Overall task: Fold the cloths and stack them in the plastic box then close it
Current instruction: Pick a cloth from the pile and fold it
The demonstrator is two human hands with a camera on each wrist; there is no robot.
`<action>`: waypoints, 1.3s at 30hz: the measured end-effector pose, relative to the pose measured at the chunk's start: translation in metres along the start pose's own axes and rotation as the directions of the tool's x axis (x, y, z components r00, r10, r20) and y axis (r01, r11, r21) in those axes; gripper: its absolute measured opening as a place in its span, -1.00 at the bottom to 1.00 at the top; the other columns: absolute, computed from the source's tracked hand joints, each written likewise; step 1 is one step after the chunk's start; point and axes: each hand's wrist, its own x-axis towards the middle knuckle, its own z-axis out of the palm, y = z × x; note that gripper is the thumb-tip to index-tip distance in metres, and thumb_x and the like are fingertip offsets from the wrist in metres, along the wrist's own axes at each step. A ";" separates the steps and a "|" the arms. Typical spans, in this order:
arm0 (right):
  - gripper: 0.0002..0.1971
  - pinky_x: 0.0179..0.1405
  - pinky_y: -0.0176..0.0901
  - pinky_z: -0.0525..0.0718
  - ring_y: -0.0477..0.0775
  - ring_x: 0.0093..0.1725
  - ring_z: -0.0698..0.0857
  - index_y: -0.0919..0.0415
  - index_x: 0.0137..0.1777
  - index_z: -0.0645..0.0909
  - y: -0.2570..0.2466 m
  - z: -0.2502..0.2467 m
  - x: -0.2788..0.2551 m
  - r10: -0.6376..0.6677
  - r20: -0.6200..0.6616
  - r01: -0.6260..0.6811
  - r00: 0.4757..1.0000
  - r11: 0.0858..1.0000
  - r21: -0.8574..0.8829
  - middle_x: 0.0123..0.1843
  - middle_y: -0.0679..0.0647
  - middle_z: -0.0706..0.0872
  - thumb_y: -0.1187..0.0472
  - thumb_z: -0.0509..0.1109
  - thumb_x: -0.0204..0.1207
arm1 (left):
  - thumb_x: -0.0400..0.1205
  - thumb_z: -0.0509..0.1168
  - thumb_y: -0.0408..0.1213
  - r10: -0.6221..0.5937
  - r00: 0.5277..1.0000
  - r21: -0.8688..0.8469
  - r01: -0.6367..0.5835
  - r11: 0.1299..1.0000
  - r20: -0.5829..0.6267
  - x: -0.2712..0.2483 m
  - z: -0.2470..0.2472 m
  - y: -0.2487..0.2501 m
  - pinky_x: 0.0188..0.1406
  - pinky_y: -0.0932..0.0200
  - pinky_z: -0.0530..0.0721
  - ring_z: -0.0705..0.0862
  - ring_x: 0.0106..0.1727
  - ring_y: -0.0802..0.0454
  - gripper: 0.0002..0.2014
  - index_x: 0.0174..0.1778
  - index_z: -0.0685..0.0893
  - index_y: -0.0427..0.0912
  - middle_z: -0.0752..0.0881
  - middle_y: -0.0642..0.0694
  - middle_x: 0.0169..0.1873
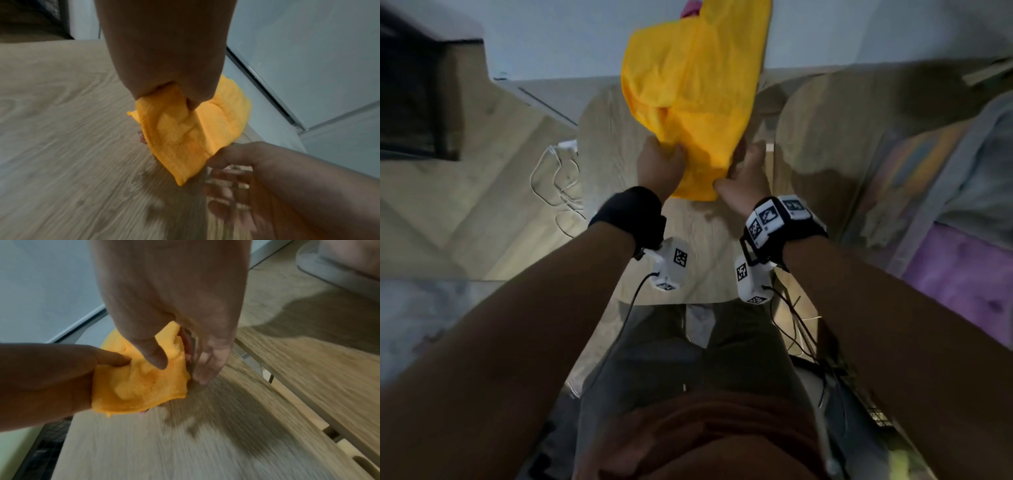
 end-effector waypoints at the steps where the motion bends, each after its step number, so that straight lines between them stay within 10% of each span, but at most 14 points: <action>1: -0.03 0.19 0.03 0.64 0.08 0.28 0.58 -0.20 0.60 -0.02 -0.003 -0.002 -0.004 -0.040 -0.050 0.041 0.998 0.999 0.006 0.45 0.08 0.47 0.16 0.52 0.30 | 0.61 0.29 -0.19 0.083 0.996 -0.018 -0.084 0.996 -0.009 -0.008 -0.008 0.003 -0.05 0.08 0.50 0.62 0.22 -0.26 -0.57 0.35 0.48 -0.32 0.66 -0.30 0.20; 5: 0.00 0.19 0.08 0.58 0.24 0.44 0.42 -0.25 0.62 0.07 -0.030 -0.014 -0.026 -0.439 -0.178 0.375 0.881 0.876 -0.305 0.58 0.09 0.28 0.41 0.48 0.31 | 0.62 0.35 -0.27 0.389 0.917 0.103 -0.397 0.912 0.088 -0.041 -0.045 0.022 -0.10 -0.04 0.53 0.64 0.13 -0.28 -0.56 0.39 0.43 -0.26 0.67 -0.30 0.15; 10: -0.23 0.57 0.24 0.34 0.39 0.64 0.17 -0.13 0.52 0.43 -0.080 -0.031 -0.053 -0.665 0.186 0.620 0.723 0.506 -0.599 0.70 0.06 0.17 0.13 0.59 0.28 | 0.52 0.49 -0.18 0.559 0.808 0.247 -0.589 0.769 0.187 -0.086 -0.100 0.057 -0.30 0.12 0.32 0.56 -0.22 -0.11 -0.60 0.13 0.48 -0.21 0.59 -0.03 -0.19; 13: -0.57 0.42 0.18 0.44 0.32 0.62 0.23 0.00 0.16 0.63 -0.103 -0.039 -0.069 -0.703 0.249 0.663 0.667 0.407 -0.628 0.62 0.01 0.37 0.11 0.54 0.25 | 0.42 0.56 -0.15 0.614 0.765 0.328 -0.640 0.695 0.192 -0.107 -0.133 0.080 -0.33 0.09 0.35 0.52 -0.28 -0.08 -0.60 -0.01 0.48 -0.12 0.60 0.00 -0.29; 16: -0.80 -0.10 -0.14 0.51 0.08 0.10 0.61 0.06 -0.16 0.53 -0.120 -0.055 -0.084 -0.759 0.151 0.701 0.633 0.480 -0.528 0.07 -0.12 0.60 0.14 0.50 0.29 | 0.44 0.54 -0.12 0.684 0.700 0.409 -0.697 0.589 0.206 -0.117 -0.163 0.098 -0.25 0.01 0.60 0.60 -0.21 -0.07 -0.63 0.04 0.52 0.02 0.64 0.02 -0.19; 19: -0.73 -0.32 -0.36 0.43 -0.20 -0.33 0.53 0.08 -0.30 0.41 -0.131 -0.072 -0.099 -0.738 0.150 0.736 0.657 0.586 -0.340 -0.31 -0.22 0.52 0.21 0.50 0.43 | 0.57 0.44 -0.10 0.740 0.637 0.466 -0.733 0.495 0.216 -0.122 -0.185 0.111 -0.26 0.09 0.59 0.58 -0.19 0.02 -0.70 0.20 0.60 0.11 0.55 0.05 -0.12; 22: -0.64 -0.30 -0.53 0.39 -0.35 -0.28 0.55 -0.10 -0.33 0.38 -0.149 -0.090 -0.113 -0.756 0.228 0.779 0.614 0.532 -0.333 -0.32 -0.24 0.55 0.22 0.51 0.49 | 0.61 0.40 -0.13 0.774 0.597 0.506 -0.744 0.435 0.213 -0.129 -0.201 0.127 -0.27 0.15 0.55 0.59 -0.19 0.00 -0.75 0.21 0.66 0.07 0.53 0.02 -0.08; 26: -0.84 -0.32 -0.52 0.41 -0.34 -0.28 0.59 0.22 -0.17 0.48 -0.172 -0.113 -0.125 -0.752 0.230 0.773 0.617 0.524 -0.358 -0.28 -0.13 0.55 0.32 0.44 0.50 | 0.62 0.34 -0.24 0.804 0.563 0.501 -0.761 0.412 0.192 -0.132 -0.214 0.145 -0.21 0.04 0.63 0.62 -0.14 -0.07 -0.81 0.13 0.59 0.01 0.57 -0.03 -0.01; 32: -0.78 -0.38 -0.13 0.43 0.02 -0.39 0.52 -0.01 0.11 0.39 -0.187 -0.125 -0.129 -0.711 0.109 0.683 0.694 0.604 -0.411 -0.33 0.00 0.52 0.07 0.38 0.61 | 0.73 0.23 -0.16 0.787 0.605 0.492 -0.725 0.481 0.123 -0.132 -0.226 0.163 -0.31 0.14 0.55 0.64 -0.23 -0.09 -0.90 0.13 0.50 0.01 0.71 -0.11 -0.16; 39: -0.75 -0.36 -0.19 0.45 -0.07 -0.28 0.62 0.04 -0.19 0.67 -0.193 -0.146 -0.145 -0.772 0.113 0.720 0.625 0.514 -0.465 -0.33 -0.08 0.65 -0.10 0.59 0.41 | 0.58 0.46 -0.20 0.813 0.562 0.307 -0.755 0.579 -0.150 -0.135 -0.253 0.163 0.01 0.30 0.66 0.75 -0.05 0.08 -0.85 -0.02 0.70 -0.16 0.78 -0.01 0.07</action>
